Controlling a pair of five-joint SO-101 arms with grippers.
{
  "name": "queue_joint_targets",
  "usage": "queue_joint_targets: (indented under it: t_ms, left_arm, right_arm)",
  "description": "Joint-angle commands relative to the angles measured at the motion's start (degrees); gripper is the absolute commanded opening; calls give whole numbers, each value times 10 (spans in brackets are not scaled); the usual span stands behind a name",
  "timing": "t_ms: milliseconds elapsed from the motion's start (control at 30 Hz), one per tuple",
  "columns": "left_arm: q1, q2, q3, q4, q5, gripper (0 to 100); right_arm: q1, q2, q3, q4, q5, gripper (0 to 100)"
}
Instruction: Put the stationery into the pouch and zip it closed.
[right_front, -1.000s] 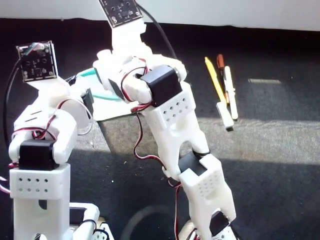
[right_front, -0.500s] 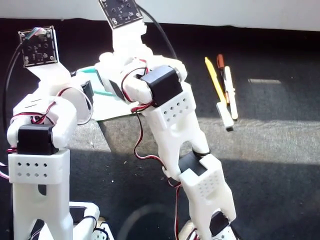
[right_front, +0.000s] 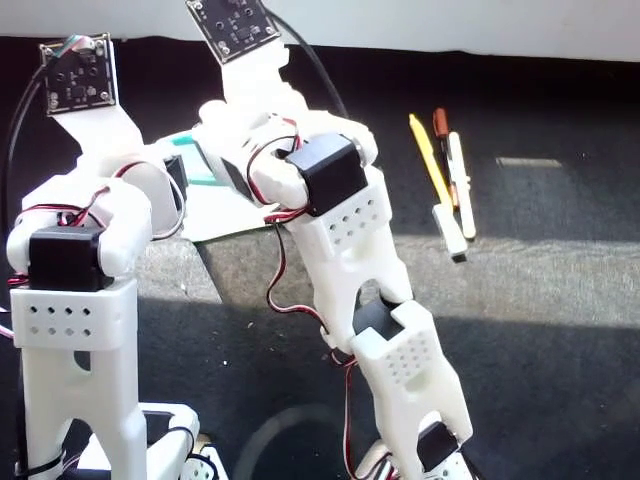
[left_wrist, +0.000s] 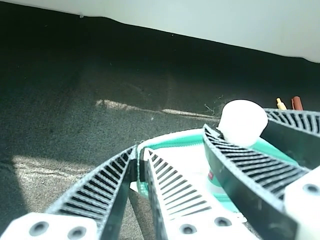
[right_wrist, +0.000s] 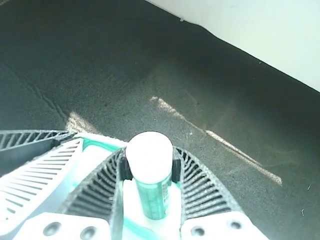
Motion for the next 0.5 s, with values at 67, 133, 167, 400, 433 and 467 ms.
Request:
queue_joint_targets:
  t_ms: [67,133,167,400,433,467]
  left_arm:
    - [-5,3,-29,0,6,9]
    - [-5,18,-29,0,4,9]
    - [-6,29,-29,1,4,9]
    - [-8,97,-31,4,5,9]
    - [-8,98,-31,2,5,9]
    - [-7,98,-30,1,5,9]
  right_arm:
    - [19,15,-14,11,10,51]
    - [19,13,-15,12,10,139]
    - [19,9,-15,12,10,178]
    - [21,-31,-15,12,10,241]
    - [26,-37,-15,12,10,241]
    - [32,-44,-15,12,10,241]
